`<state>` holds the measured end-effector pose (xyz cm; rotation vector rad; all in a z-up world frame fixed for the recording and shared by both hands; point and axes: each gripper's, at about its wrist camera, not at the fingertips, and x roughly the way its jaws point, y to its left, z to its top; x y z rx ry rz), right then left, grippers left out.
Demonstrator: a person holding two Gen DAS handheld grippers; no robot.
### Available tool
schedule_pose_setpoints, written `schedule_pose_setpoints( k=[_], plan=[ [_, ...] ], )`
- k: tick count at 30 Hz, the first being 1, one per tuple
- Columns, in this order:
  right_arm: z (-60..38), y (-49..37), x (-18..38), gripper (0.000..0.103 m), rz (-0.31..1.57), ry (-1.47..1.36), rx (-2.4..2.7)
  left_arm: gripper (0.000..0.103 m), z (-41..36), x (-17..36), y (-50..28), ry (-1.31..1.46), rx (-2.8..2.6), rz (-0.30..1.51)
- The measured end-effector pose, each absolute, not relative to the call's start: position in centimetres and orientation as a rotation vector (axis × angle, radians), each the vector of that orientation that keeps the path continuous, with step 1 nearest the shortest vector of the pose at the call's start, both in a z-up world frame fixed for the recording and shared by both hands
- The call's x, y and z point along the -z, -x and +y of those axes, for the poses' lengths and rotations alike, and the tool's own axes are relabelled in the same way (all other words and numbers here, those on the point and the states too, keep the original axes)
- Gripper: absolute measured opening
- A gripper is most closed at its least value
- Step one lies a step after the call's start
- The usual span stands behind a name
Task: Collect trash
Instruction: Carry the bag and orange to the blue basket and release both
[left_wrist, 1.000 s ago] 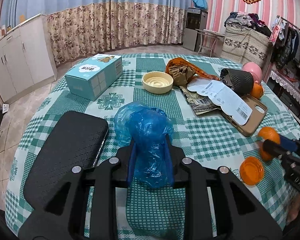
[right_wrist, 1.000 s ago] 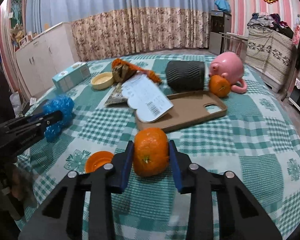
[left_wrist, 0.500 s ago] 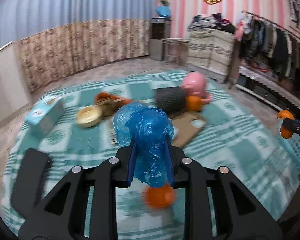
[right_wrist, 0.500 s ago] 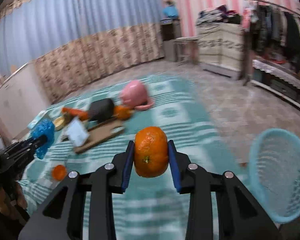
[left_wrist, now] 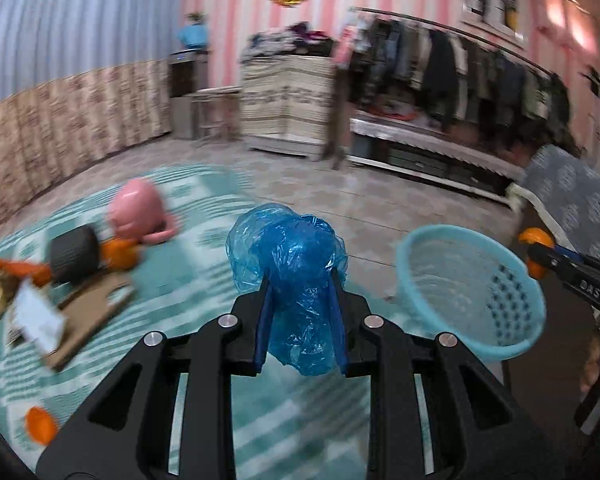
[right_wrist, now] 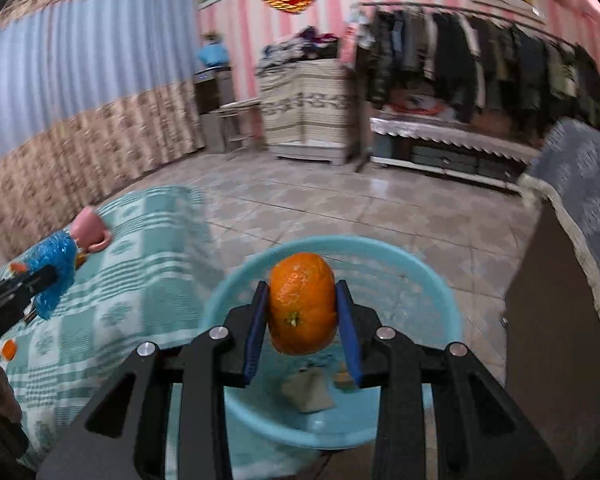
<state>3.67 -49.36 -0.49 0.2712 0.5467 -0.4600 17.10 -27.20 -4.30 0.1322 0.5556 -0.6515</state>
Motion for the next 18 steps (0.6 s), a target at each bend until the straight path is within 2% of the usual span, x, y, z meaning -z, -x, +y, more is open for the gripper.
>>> schedule_pose_setpoints(
  k=[14,17,18],
  plan=[
    [-53.9,-1.4,3.2,0.034,0.564,-0.363,0.532,0.024,-41.7,6.3,-15.2,-0.269,0.883,0.598],
    [-54.4,-1.1,3.0,0.034,0.563,-0.363,0.544,0.026,-42.9,6.4,-15.5,-0.281,0.899,0.610],
    [-54.5,-1.1,3.0,0.034,0.563,-0.364,0.548,0.032,-43.4,6.5,-15.6,-0.304,0.897,0.605]
  ],
)
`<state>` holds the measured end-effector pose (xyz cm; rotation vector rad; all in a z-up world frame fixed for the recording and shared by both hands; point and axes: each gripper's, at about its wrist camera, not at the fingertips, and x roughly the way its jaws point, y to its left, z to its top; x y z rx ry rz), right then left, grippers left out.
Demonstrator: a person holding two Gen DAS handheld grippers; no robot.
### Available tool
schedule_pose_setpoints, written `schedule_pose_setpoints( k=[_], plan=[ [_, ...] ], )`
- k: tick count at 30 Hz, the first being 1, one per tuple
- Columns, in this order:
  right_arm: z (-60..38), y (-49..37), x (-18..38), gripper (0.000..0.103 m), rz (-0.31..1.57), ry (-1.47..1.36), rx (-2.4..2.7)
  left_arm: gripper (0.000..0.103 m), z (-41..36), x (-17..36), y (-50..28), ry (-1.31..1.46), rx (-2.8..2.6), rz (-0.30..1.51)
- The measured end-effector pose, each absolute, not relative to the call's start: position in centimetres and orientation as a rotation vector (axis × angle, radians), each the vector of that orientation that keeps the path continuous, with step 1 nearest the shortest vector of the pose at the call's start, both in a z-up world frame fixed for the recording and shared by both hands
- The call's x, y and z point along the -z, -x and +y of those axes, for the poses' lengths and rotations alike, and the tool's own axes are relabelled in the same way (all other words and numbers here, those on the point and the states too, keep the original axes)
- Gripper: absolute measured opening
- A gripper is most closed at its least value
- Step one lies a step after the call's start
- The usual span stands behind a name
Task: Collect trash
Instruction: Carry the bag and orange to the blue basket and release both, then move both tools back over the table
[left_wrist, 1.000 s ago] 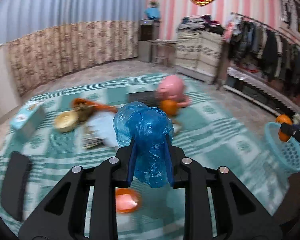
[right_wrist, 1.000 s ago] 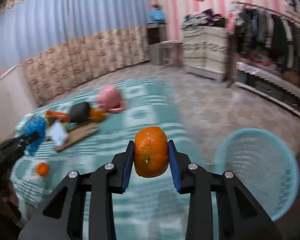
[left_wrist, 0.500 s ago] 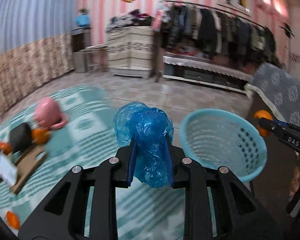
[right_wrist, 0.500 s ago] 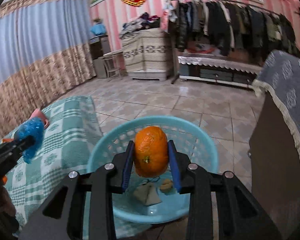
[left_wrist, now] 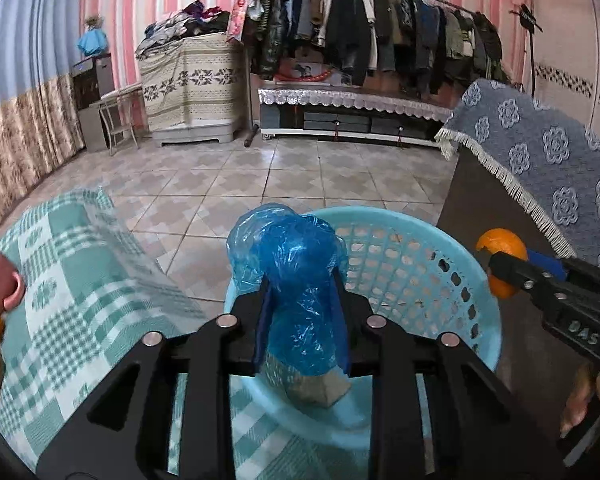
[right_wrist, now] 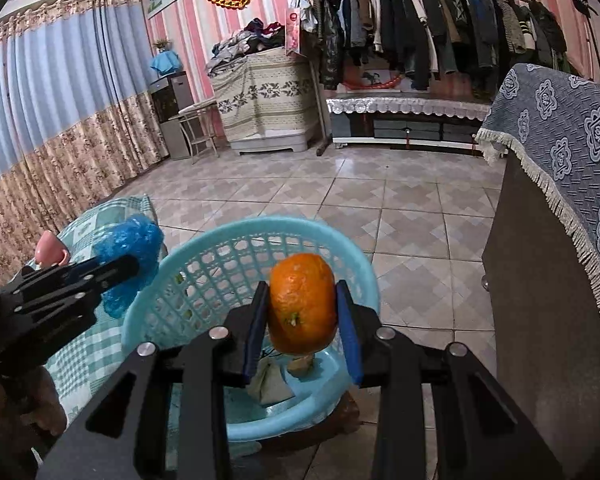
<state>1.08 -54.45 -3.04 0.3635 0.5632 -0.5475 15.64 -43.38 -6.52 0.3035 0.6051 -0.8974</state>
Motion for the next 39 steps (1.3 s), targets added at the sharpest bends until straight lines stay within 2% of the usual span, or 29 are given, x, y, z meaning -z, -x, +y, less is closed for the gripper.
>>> schedule_pose_setpoints(
  k=[1,2,3,4,10,24,28,30,32,39],
  plan=[
    [-54.5,-1.1,3.1,0.034,0.564,-0.364,0.551,0.044,-43.8,6.6,-15.8,-0.318,0.899,0.609],
    [-54.6,-1.1,3.2,0.034,0.566,-0.366,0.554,0.052,-44.2,6.8,-16.1,-0.327,0.896,0.619],
    [-54.6,-1.1,3.4,0.034,0.569,-0.368,0.556,0.065,-44.3,6.9,-16.3,-0.326,0.883,0.622],
    [-54.7,-1.2,3.4,0.034,0.572,-0.369,0.557,0.072,-44.4,6.9,-16.5,-0.324,0.866,0.618],
    [-54.6,-2.0,4.0,0.034,0.588,-0.362,0.557,0.089,-42.7,6.2,-17.3,-0.289,0.811,0.595],
    [-52.7,-8.0,5.7,0.034,0.629,-0.350,0.528,0.095,-35.8,4.1,-19.0,-0.222,0.661,0.555],
    [-52.7,-9.0,6.2,0.038,0.651,-0.352,0.537,0.096,-34.4,3.6,-18.7,-0.233,0.633,0.535],
    [-52.6,-9.3,6.1,0.049,0.651,-0.345,0.546,0.096,-33.5,3.3,-18.7,-0.224,0.625,0.531],
    [-52.5,-9.3,5.8,0.064,0.642,-0.343,0.546,0.096,-32.5,2.9,-18.7,-0.219,0.615,0.525],
    [-50.8,-9.1,4.0,0.088,0.607,-0.311,0.543,0.098,-28.6,1.5,-18.1,-0.191,0.565,0.493]
  ],
)
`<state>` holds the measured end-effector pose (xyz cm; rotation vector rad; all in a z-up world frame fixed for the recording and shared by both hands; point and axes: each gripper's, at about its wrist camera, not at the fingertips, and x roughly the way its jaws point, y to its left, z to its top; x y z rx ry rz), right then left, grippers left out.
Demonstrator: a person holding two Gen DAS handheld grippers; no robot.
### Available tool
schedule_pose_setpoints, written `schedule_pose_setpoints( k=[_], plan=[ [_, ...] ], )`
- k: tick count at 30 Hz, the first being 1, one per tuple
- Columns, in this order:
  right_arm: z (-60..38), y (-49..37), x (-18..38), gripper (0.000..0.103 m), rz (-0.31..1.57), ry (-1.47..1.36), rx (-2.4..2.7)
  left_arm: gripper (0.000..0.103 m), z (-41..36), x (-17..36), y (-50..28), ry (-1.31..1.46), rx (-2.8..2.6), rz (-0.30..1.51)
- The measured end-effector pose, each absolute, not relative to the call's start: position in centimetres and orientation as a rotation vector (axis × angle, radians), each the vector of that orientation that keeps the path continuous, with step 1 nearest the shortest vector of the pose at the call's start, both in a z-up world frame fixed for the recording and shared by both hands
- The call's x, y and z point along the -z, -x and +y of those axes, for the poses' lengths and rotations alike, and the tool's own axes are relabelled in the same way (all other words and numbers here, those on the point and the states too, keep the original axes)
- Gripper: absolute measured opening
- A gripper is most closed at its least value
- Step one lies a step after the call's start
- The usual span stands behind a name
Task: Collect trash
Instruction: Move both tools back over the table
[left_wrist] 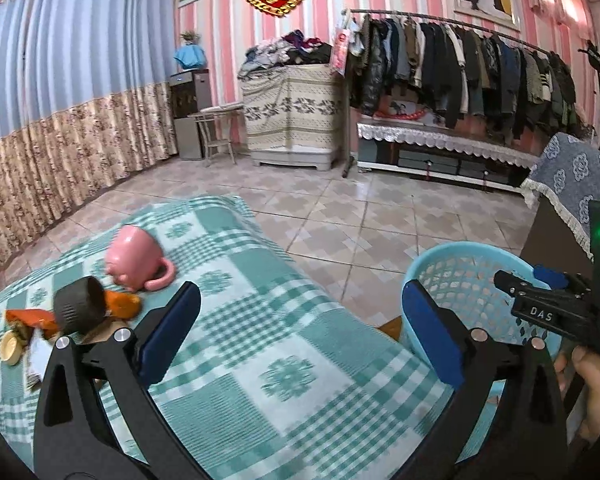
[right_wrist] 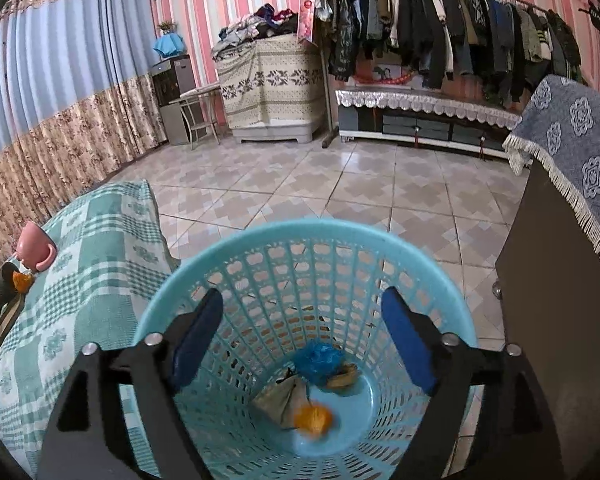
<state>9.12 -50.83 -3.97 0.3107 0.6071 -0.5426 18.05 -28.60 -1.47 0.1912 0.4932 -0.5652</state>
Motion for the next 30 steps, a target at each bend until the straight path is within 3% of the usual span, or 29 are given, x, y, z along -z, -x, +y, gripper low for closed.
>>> schedule_pose_setpoints(
  k=[7,20,30],
  plan=[
    [-47.0,-9.8,1.9,0.097,0.574,-0.271,0.496,0.098,-23.3,0.4,-18.2,-0.144,0.482,0.497],
    [-35.4,-13.0,-0.6,0.098,0.556,-0.218,0.291,0.098,-10.1,0.3,-17.9,-0.094,0.258,0.490],
    [-27.7,-15.1,-0.4,0.098,0.565,-0.196,0.168,0.098,-1.6,4.0,-18.1,-0.082,0.102,0.577]
  ],
)
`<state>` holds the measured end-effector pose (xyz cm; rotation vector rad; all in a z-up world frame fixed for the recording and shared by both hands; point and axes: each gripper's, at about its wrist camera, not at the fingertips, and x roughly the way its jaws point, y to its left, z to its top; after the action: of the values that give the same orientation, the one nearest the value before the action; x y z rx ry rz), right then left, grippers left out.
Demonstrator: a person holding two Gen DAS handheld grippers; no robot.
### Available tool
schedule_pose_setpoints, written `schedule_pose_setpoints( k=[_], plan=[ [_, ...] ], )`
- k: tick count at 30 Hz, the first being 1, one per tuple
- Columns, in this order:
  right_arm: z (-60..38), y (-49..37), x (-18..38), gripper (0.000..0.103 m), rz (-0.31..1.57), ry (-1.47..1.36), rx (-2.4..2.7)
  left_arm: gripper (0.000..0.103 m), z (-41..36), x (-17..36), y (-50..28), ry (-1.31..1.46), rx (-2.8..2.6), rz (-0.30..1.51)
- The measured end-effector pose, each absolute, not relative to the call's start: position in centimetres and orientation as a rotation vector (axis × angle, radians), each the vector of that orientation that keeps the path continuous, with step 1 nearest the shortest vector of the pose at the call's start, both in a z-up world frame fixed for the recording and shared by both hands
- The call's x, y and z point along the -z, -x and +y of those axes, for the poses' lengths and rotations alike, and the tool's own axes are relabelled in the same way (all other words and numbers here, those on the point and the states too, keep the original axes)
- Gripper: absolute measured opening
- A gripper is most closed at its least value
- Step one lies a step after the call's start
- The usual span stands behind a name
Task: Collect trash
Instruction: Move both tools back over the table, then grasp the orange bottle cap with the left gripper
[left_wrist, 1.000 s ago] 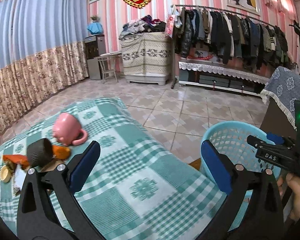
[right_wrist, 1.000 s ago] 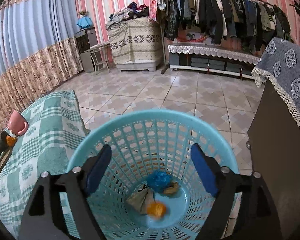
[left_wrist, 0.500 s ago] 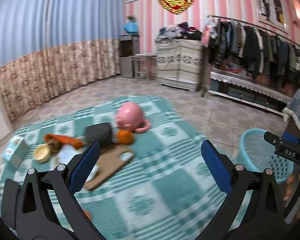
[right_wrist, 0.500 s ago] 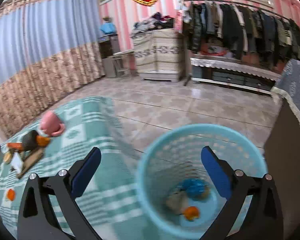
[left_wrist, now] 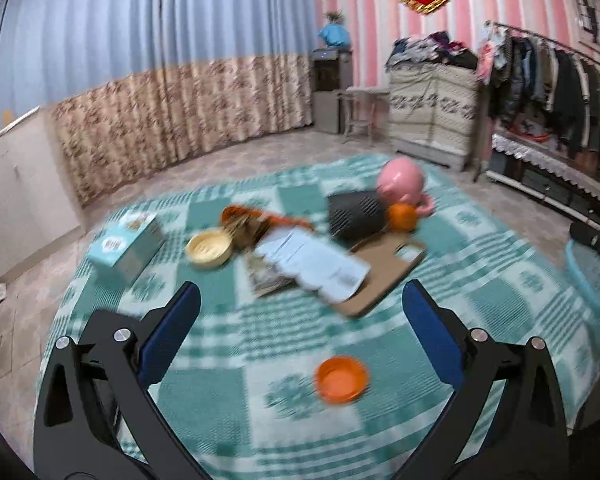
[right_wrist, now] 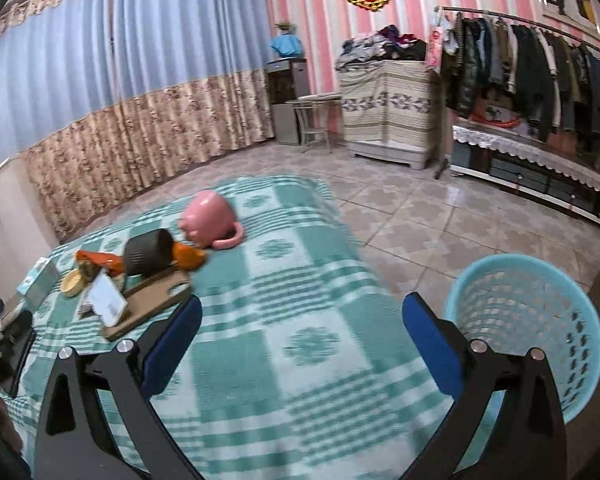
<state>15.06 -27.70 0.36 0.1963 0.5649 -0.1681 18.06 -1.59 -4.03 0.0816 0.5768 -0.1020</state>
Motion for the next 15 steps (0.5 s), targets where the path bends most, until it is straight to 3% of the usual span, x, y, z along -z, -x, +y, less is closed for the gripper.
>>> schedule_pose_setpoints(
  k=[15],
  plan=[
    [-26.4,-15.0,3.1,0.098,0.635,-0.106,0.171,0.097,-2.9,11.1,-18.5,-0.054,0.103,0.742]
  ],
)
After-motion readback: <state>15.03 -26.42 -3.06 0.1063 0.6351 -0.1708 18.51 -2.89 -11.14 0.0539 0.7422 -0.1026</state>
